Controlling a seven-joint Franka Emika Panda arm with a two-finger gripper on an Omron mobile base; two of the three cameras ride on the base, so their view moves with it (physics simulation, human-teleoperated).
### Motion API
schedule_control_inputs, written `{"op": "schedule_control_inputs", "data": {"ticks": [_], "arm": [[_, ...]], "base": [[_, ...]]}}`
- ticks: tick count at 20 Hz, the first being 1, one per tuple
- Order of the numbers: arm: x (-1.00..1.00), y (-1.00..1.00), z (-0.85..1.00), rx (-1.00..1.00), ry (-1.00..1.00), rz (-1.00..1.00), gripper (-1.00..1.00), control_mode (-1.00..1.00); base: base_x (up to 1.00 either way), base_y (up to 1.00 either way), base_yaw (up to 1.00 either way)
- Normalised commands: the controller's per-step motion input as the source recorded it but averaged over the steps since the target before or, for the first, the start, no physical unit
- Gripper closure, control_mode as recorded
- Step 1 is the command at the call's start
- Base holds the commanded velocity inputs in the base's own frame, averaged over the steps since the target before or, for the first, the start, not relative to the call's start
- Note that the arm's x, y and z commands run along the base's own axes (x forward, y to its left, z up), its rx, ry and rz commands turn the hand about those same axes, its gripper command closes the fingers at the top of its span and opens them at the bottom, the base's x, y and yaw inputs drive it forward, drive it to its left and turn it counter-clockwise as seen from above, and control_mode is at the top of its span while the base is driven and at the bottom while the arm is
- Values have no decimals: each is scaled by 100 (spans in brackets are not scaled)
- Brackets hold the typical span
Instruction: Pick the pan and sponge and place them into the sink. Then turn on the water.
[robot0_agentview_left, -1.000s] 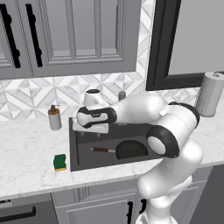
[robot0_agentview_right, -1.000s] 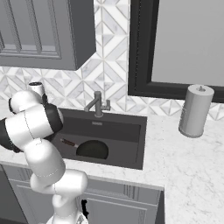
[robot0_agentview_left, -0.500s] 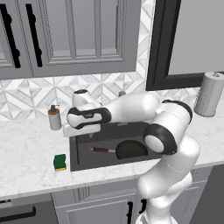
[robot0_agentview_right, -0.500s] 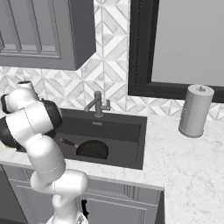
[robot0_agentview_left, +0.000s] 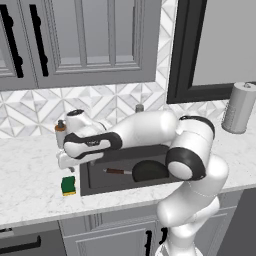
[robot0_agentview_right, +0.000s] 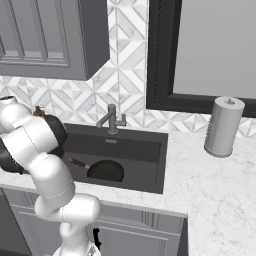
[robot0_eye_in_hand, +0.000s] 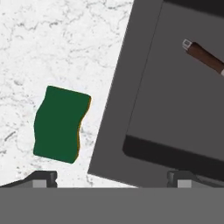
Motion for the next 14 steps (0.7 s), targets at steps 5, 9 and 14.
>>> {"op": "schedule_control_inputs", "data": {"ticks": [5, 9, 14], "arm": [[-10, 29, -8, 0, 0, 0, -100, -100], [-2, 19, -14, 0, 0, 0, -100, -100], [0, 22, -21, 0, 1, 0, -100, -100]], "base": [[0, 0, 0], [0, 0, 0], [0, 0, 0]]}}
